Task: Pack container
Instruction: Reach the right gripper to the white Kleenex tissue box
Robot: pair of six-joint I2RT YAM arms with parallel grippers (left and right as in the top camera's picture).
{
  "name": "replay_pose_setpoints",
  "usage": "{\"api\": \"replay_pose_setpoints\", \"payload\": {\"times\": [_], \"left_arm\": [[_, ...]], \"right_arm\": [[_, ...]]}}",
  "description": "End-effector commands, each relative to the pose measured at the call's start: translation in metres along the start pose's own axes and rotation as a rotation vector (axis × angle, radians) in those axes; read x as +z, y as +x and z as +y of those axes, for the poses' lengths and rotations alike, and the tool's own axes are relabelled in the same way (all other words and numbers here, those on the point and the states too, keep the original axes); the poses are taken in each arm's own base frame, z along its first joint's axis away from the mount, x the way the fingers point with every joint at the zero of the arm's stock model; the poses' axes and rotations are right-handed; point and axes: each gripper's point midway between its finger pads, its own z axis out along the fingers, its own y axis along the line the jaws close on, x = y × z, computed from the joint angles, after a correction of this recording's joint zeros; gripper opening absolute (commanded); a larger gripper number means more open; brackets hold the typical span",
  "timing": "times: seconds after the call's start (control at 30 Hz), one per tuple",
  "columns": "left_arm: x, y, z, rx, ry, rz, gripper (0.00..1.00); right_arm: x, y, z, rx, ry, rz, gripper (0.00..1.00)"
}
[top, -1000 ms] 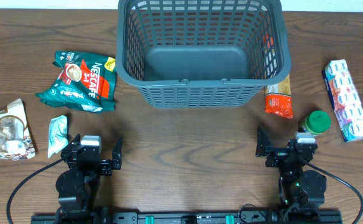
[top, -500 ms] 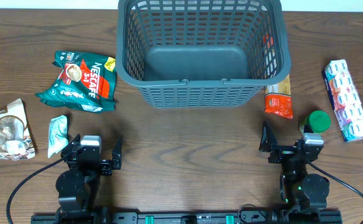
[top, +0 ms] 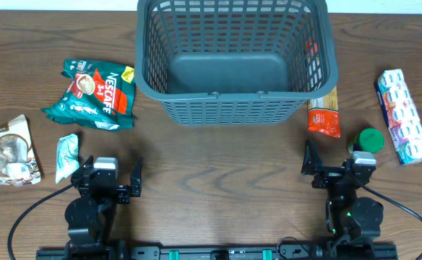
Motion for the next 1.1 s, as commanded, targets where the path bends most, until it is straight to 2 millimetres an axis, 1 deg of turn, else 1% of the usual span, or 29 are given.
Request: {"api": "replay_pose_setpoints", "payload": {"times": [0.0,0.13,0.23,0.33,0.43,0.53,0.63,0.73,0.87,1.07], "left_arm": [[0.003,0.008,0.002,0.015,-0.010,0.015,0.99],[0.003,0.008,0.002,0.015,-0.010,0.016,0.99],[0.003,0.008,0.002,0.015,-0.010,0.015,0.99],[0.003,0.008,0.002,0.015,-0.010,0.016,0.99],[0.003,0.008,0.002,0.015,-0.010,0.016,0.99],[0.003,0.008,0.002,0.015,-0.010,0.016,0.98],[0.003,0.008,0.002,0.015,-0.010,0.016,0.99],[0.003,0.008,0.002,0.015,-0.010,0.016,0.99],[0.003,0.008,0.002,0.015,-0.010,0.016,0.99],[0.003,0.008,0.002,0.015,-0.010,0.016,0.99]], "right_arm": [[-0.002,-0.005,0.000,0.016,0.006,-0.001,0.99],[-0.002,0.008,-0.003,0.021,0.019,0.052,0.99],[-0.003,0.009,0.001,0.075,0.001,0.060,0.99],[-0.003,0.005,0.002,0.100,-0.005,0.053,0.99],[-0.004,-0.008,-0.001,0.099,0.021,0.039,0.99],[-0.002,-0.026,-0.011,0.097,0.094,0.046,0.99],[0.006,-0.045,-0.016,0.090,0.132,0.073,0.99],[0.019,-0.075,-0.020,0.074,0.166,0.106,0.99],[0.039,-0.119,-0.026,0.038,0.210,0.175,0.99],[0.068,-0.179,-0.033,-0.044,0.184,0.329,0.99]]}}
